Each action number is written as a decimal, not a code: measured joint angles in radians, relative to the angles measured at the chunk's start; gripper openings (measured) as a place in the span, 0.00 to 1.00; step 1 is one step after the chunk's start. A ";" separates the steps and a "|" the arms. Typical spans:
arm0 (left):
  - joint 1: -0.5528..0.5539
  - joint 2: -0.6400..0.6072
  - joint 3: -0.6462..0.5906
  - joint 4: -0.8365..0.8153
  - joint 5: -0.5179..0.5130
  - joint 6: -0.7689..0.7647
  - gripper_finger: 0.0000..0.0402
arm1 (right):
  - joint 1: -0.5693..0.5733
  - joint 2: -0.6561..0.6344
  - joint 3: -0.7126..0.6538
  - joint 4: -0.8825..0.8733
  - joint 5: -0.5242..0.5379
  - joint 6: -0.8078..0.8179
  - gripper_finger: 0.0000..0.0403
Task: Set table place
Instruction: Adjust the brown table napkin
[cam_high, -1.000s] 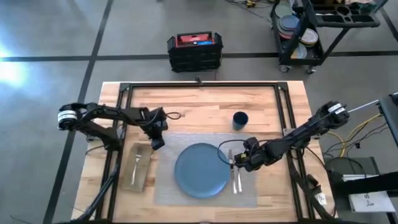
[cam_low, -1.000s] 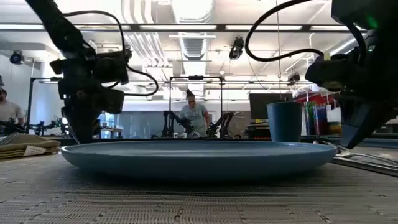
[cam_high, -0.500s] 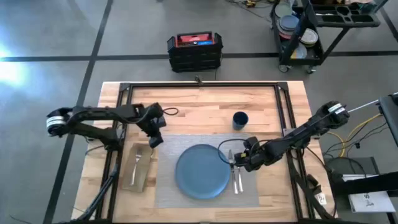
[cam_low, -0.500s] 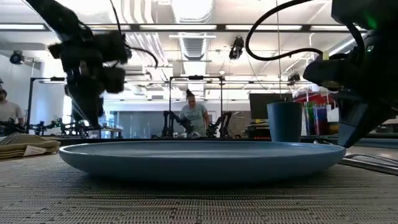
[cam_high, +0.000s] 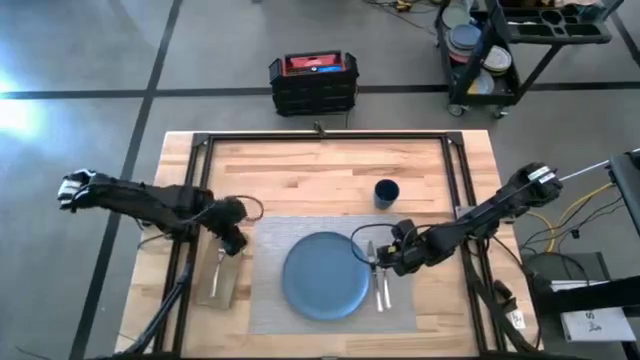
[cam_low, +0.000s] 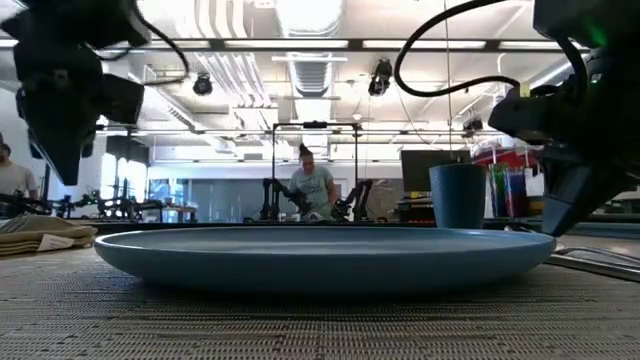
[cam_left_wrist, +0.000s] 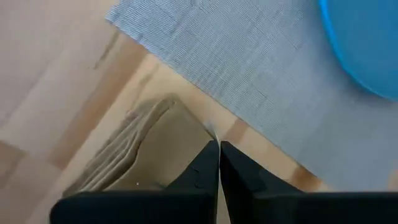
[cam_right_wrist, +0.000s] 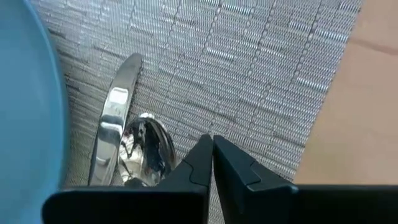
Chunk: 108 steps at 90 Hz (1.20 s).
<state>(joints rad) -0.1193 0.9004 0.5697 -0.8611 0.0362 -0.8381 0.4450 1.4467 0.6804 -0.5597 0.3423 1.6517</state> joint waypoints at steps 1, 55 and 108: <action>-0.013 0.003 0.000 -0.001 -0.014 -0.014 0.00 | 0.000 0.000 0.000 -0.001 0.001 -0.001 0.00; -0.431 0.339 0.055 0.000 -0.021 -0.547 0.00 | 0.000 -0.068 0.000 -0.096 0.000 -0.175 0.00; -0.476 0.560 0.129 0.178 0.085 -0.628 0.00 | 0.000 -0.196 0.000 -0.210 0.048 -0.285 0.00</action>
<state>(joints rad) -0.5953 1.4605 0.6987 -0.6834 0.1215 -1.4662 0.4450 1.2503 0.6804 -0.7692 0.3908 1.3671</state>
